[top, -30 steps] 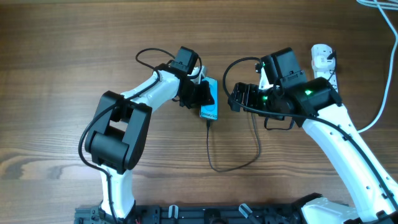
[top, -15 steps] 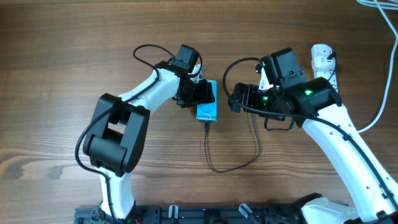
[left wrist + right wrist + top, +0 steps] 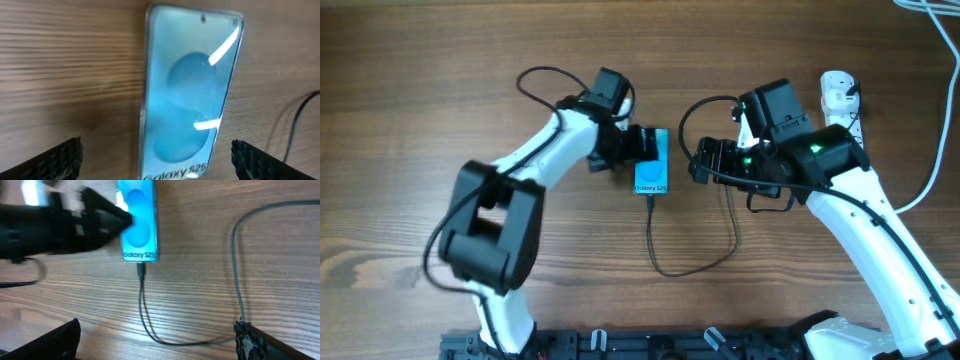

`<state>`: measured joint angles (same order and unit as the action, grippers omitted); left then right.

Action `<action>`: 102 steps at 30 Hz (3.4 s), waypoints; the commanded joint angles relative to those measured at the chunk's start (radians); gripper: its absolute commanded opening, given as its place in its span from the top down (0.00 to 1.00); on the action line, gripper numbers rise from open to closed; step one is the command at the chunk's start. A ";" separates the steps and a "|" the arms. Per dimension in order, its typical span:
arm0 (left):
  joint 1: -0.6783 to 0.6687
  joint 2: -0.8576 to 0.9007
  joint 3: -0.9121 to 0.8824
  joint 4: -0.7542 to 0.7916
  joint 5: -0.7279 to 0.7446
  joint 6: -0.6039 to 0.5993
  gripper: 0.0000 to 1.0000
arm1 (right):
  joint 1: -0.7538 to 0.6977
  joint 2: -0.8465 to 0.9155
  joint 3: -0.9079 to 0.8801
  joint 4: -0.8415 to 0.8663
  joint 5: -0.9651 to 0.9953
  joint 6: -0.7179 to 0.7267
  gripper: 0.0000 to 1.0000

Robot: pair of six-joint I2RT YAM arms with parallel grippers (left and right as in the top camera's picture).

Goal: Plug charger to phone and switch on socket

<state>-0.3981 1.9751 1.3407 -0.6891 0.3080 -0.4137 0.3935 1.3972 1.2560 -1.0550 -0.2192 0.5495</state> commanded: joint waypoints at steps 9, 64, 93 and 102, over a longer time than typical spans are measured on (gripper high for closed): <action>0.082 -0.453 -0.003 -0.167 -0.368 -0.051 0.00 | -0.119 0.008 0.012 -0.029 0.071 -0.001 0.00; 0.081 -0.560 -0.003 -0.195 -0.404 -0.051 0.00 | -1.024 0.298 0.014 0.274 0.023 0.139 0.00; 0.081 -0.560 -0.003 -0.195 -0.404 -0.051 0.00 | -1.020 0.315 0.012 0.397 0.100 0.160 0.00; 0.081 -0.560 -0.003 -0.195 -0.404 -0.051 0.00 | -0.965 0.445 0.012 0.491 0.057 0.077 0.00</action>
<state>-0.3210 1.4200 1.3392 -0.8833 -0.0818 -0.4553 -0.6067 1.7817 1.2556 -0.5819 -0.1394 0.6827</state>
